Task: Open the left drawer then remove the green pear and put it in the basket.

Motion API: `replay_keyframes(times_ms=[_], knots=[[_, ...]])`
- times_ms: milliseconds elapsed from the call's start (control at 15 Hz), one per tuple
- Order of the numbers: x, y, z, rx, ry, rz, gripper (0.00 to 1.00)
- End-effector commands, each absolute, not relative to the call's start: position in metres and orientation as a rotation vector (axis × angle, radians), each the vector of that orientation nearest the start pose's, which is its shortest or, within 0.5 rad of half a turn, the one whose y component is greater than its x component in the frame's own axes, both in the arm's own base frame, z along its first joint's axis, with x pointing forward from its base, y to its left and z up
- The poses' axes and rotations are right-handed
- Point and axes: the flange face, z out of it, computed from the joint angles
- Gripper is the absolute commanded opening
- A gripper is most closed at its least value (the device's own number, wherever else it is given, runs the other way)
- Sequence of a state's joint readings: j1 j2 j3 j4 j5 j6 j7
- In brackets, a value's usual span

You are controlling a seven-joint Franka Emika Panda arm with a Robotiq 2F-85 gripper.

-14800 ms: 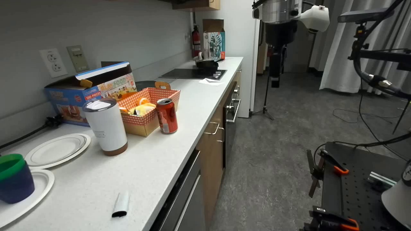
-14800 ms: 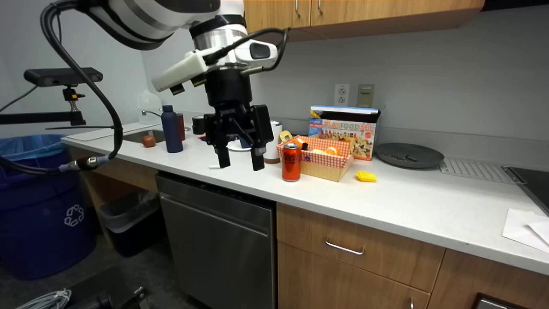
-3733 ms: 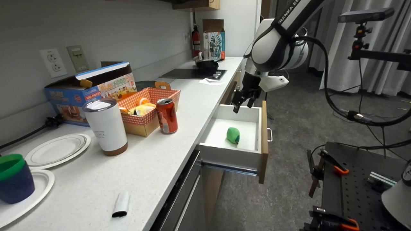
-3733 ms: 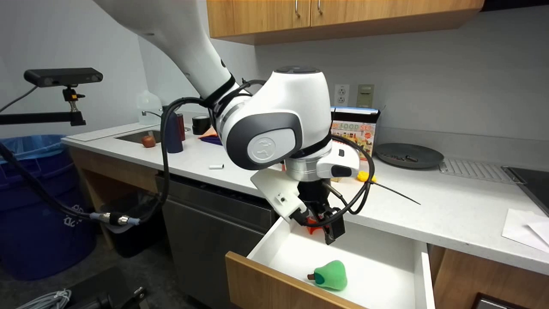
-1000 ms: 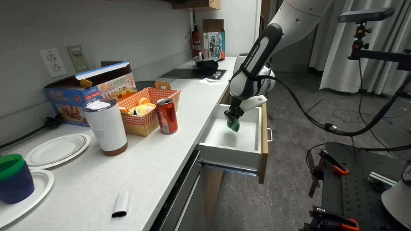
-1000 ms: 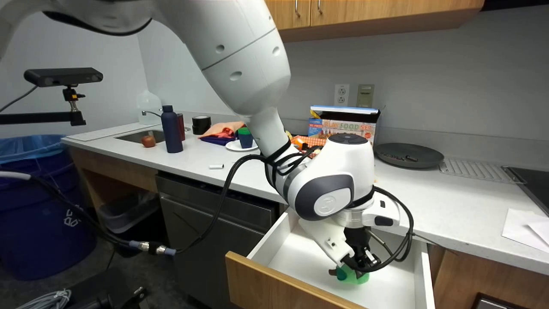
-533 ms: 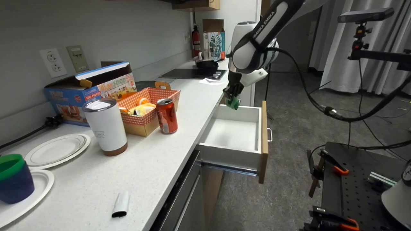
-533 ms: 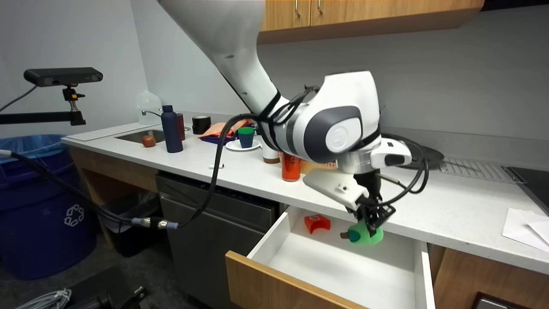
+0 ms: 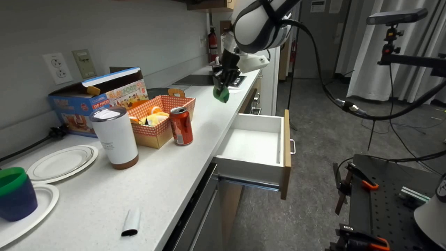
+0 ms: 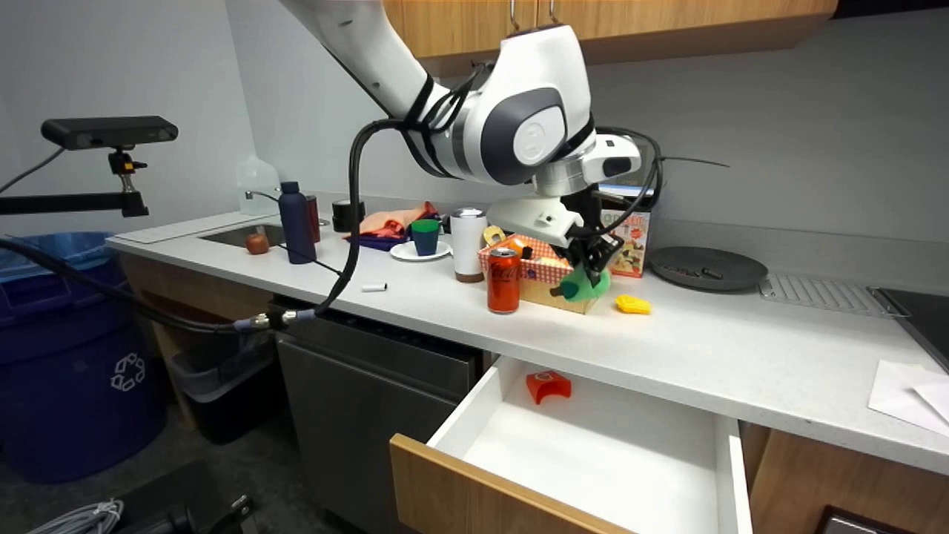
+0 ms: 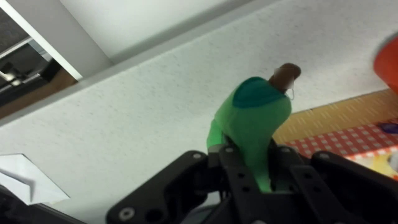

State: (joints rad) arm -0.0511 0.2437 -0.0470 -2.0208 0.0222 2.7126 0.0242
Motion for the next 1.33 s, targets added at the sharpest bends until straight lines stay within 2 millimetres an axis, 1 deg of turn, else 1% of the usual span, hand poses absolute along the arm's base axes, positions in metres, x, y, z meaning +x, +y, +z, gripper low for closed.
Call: replay_keyframes(times_ms=[0, 133, 267, 467, 667, 733, 800, 933, 1000, 1267], knots=[[0.653, -0.018, 0.406, -2.954, 0.161, -0.89, 0.05], [0.665, 0.002, 0.415, -2.887, 0.126, -1.008, 0.05], [0.675, 0.015, 0.417, -2.823, 0.104, -1.104, 0.05], [0.691, 0.025, 0.407, -2.742, 0.106, -1.212, 0.05], [0.702, 0.026, 0.392, -2.684, 0.138, -1.274, 0.05], [0.705, 0.025, 0.386, -2.668, 0.163, -1.285, 0.32], [0.707, 0.023, 0.382, -2.666, 0.174, -1.283, 0.47], [0.711, 0.024, 0.374, -2.656, 0.192, -1.285, 0.6], [0.712, 0.023, 0.373, -2.652, 0.195, -1.287, 0.69], [0.711, 0.026, 0.373, -2.668, 0.171, -1.245, 1.0]])
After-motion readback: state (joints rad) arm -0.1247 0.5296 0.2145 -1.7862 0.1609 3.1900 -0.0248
